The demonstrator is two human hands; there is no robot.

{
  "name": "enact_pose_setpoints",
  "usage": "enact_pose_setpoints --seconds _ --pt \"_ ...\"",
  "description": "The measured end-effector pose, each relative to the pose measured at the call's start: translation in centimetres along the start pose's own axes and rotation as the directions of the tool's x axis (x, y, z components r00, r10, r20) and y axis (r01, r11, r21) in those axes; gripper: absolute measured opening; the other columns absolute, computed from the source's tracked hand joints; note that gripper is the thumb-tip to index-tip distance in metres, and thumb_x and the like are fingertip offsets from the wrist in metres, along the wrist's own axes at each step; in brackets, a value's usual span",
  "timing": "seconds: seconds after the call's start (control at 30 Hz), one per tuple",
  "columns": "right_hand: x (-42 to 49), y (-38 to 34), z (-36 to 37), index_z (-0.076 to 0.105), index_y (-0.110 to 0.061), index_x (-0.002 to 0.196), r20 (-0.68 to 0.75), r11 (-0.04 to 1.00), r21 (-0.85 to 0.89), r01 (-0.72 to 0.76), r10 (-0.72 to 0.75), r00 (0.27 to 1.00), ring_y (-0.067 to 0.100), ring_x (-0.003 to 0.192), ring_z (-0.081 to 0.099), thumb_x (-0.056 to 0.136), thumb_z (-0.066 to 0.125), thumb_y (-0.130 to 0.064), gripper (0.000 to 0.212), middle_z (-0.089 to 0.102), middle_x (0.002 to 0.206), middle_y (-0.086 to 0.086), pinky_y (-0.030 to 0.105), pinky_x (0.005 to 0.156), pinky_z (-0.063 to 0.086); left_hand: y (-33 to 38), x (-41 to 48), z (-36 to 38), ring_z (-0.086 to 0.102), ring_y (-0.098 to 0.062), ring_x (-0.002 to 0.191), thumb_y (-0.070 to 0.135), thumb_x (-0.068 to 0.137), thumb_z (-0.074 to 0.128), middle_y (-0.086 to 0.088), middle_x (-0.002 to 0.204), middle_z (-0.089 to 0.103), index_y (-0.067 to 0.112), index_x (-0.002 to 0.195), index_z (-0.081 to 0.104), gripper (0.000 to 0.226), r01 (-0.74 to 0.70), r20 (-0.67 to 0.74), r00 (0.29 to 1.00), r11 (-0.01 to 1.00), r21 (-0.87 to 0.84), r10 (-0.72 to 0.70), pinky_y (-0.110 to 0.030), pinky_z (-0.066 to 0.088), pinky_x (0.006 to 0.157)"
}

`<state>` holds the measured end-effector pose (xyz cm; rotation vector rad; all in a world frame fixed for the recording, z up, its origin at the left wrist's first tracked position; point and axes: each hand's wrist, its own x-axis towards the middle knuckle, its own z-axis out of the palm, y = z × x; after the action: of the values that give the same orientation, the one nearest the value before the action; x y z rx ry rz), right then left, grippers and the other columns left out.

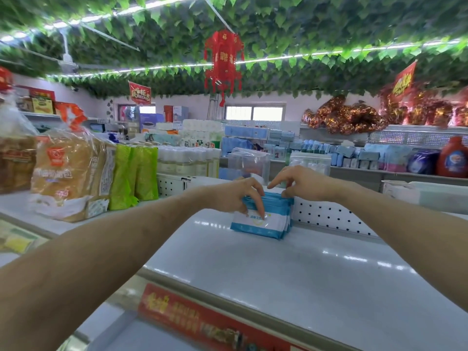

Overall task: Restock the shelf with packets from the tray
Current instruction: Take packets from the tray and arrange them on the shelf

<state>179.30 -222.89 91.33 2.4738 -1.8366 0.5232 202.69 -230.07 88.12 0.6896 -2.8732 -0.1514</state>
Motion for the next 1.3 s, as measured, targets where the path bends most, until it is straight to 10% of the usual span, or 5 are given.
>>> enact_pose_setpoints --seconds 0.17,0.33,0.83,1.3 --pt "0.6 -2.7 -0.1 0.071 -0.032 0.122 -0.002 0.999 0.001 0.035 -0.035 0.999 0.001 0.091 0.056 0.096 0.07 -0.009 0.034 0.055 0.102 -0.023 0.022 0.081 0.043 -1.2 -4.7 -2.6 0.048 -0.011 0.126 0.0 0.094 0.068 0.007 0.139 0.052 0.032 0.119 0.075 0.042 0.062 -0.08 0.994 0.996 -0.071 -0.068 -0.011 0.041 0.095" --pt "2.3 -8.4 1.5 0.069 -0.03 0.126 0.008 0.988 0.001 0.156 -0.156 0.988 -0.008 0.093 0.055 0.098 0.067 -0.012 0.033 0.063 0.115 -0.017 0.014 0.083 0.044 -2.6 -12.2 -5.2 0.063 0.0 0.107 0.005 0.097 0.064 0.021 0.117 0.067 0.031 0.119 0.075 0.036 0.229 -0.197 0.946 0.961 -0.154 -0.257 -0.022 0.052 0.094" --pt "4.0 -41.4 16.8 0.071 -0.008 0.118 -0.005 0.728 0.174 0.663 -0.673 0.74 0.016 0.1 0.06 0.094 0.053 -0.008 0.03 0.066 0.108 -0.002 0.032 0.082 0.047 -1.0 -47.1 -2.7 0.069 -0.015 0.092 0.005 0.097 0.062 0.006 0.103 0.074 0.021 0.116 0.073 0.028 0.781 -0.513 0.478 0.612 -0.123 -0.713 -0.035 0.053 0.083" --pt "-9.1 -48.4 45.0 0.07 -0.017 0.128 0.525 0.625 0.342 0.701 -0.746 0.409 0.015 0.108 0.062 0.097 0.057 -0.01 0.034 0.065 0.129 -0.002 0.027 0.088 0.047 7.1 -69.3 21.5 0.067 -0.02 0.104 0.03 0.087 0.05 0.006 0.117 0.071 0.032 0.12 0.072 0.039 0.977 0.062 0.209 0.206 -0.058 -0.976 -0.035 0.053 0.092"
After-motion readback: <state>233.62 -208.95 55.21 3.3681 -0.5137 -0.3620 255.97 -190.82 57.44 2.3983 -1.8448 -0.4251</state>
